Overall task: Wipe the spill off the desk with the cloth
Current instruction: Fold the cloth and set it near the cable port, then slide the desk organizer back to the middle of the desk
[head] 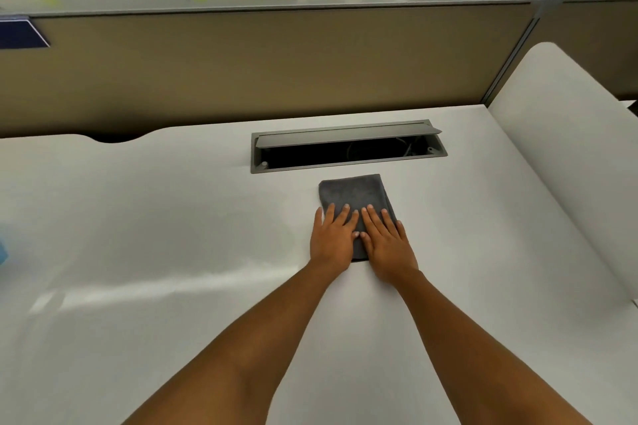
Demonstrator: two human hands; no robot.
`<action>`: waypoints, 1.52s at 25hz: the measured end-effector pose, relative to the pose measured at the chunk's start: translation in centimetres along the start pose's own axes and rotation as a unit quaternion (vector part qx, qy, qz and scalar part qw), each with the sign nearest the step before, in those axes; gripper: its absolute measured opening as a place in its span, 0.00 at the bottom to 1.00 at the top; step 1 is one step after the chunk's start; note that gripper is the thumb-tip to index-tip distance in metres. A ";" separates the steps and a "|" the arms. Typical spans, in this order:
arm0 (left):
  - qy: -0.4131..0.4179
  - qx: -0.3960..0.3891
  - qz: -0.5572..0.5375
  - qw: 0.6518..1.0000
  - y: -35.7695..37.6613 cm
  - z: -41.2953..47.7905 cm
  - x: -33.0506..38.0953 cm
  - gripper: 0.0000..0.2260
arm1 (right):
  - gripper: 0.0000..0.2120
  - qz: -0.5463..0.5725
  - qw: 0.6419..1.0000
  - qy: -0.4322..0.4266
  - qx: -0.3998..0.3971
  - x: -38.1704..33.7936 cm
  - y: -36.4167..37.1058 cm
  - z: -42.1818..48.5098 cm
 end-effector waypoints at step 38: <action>-0.106 0.117 -0.148 0.976 -8.1 -18.8 -28.5 0.27 | 0.26 0.089 0.974 -0.206 -0.029 -31.0 -3.8 -1.2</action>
Point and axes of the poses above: each hand's wrist, its own z-axis towards the middle knuckle, its own y-axis out of the palm, x = y × z, the point moved 8 cm from there along z, towards the middle knuckle, and after that the axes turned 14 degrees about -z, right-handed, at the moved point
